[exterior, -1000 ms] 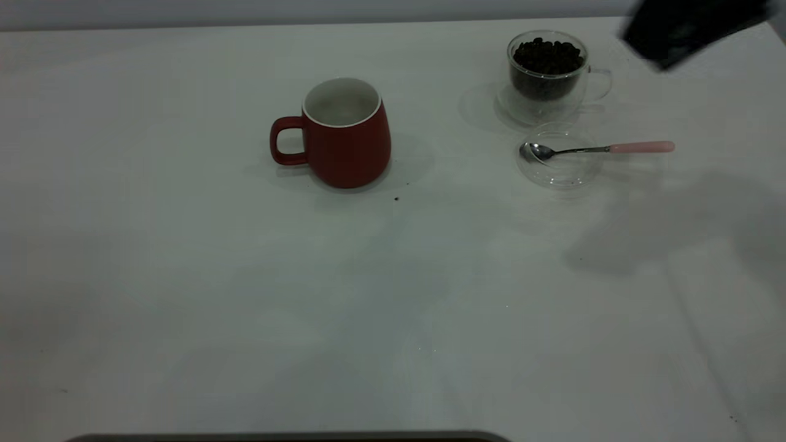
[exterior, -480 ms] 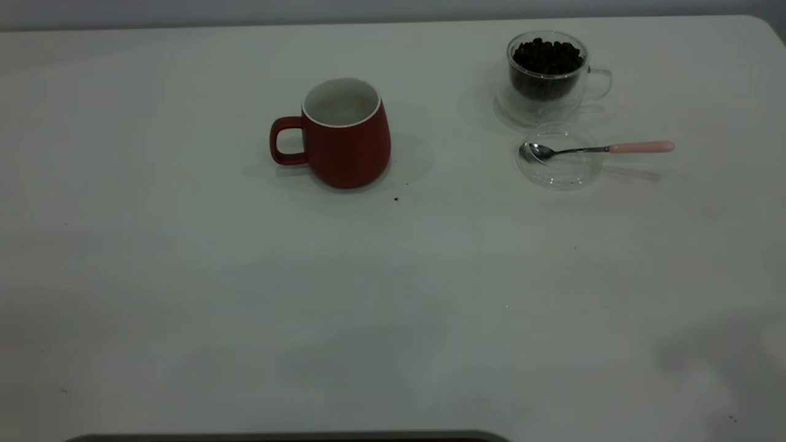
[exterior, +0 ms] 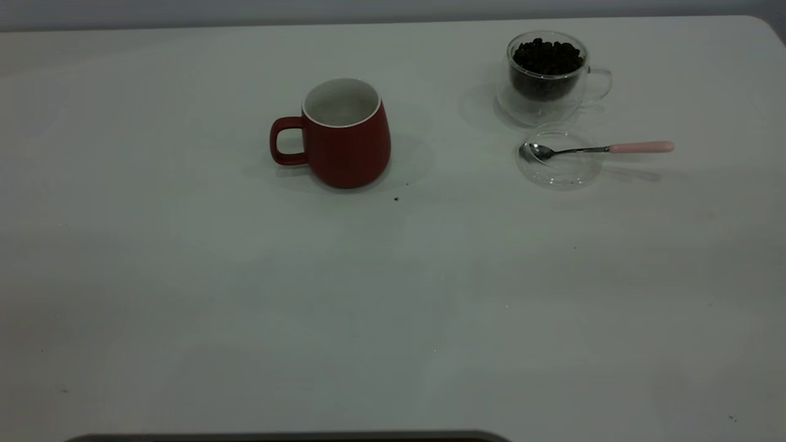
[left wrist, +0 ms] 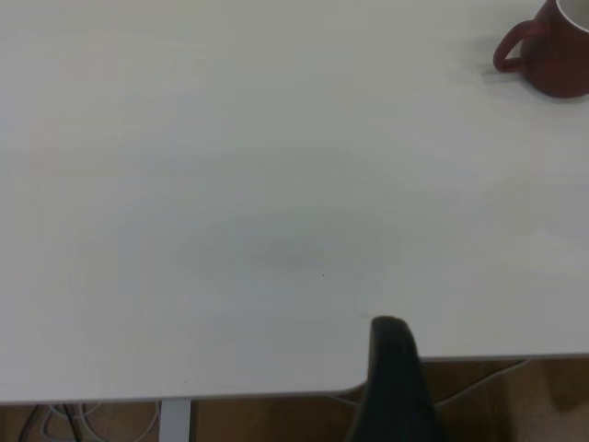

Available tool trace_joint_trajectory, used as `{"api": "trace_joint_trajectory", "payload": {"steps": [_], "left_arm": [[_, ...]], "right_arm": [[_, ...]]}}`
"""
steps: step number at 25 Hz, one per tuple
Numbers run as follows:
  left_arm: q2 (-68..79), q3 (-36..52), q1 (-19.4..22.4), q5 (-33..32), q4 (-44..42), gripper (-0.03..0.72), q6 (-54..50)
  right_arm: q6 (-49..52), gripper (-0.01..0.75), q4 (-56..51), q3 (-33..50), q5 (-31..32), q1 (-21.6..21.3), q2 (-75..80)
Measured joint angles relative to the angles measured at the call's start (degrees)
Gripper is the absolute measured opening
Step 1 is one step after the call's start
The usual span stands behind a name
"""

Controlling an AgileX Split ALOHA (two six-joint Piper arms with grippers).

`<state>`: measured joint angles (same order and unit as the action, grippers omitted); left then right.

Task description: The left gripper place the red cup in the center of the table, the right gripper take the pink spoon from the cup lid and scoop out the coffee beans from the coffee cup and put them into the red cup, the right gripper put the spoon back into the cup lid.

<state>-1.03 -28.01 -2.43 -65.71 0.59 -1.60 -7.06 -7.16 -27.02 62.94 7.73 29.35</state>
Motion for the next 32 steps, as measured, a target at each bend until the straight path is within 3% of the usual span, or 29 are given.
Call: {"api": "trace_joint_trajectory", "payload": {"steps": [7, 16, 32], "left_arm": [[0.0, 0.0, 0.0, 0.0, 0.0, 0.586, 0.0], [0.0, 0.0, 0.0, 0.0, 0.0, 0.586, 0.0], [0.0, 0.0, 0.0, 0.0, 0.0, 0.586, 0.05]], "right_arm": [[0.05, 0.502, -0.35, 0.04, 0.5, -1.08, -11.26], [0.05, 0.502, -0.47, 0.06, 1.44, -8.29, -27.03], [0.05, 0.502, -0.52, 0.12, 1.52, -6.7, -27.72]]}}
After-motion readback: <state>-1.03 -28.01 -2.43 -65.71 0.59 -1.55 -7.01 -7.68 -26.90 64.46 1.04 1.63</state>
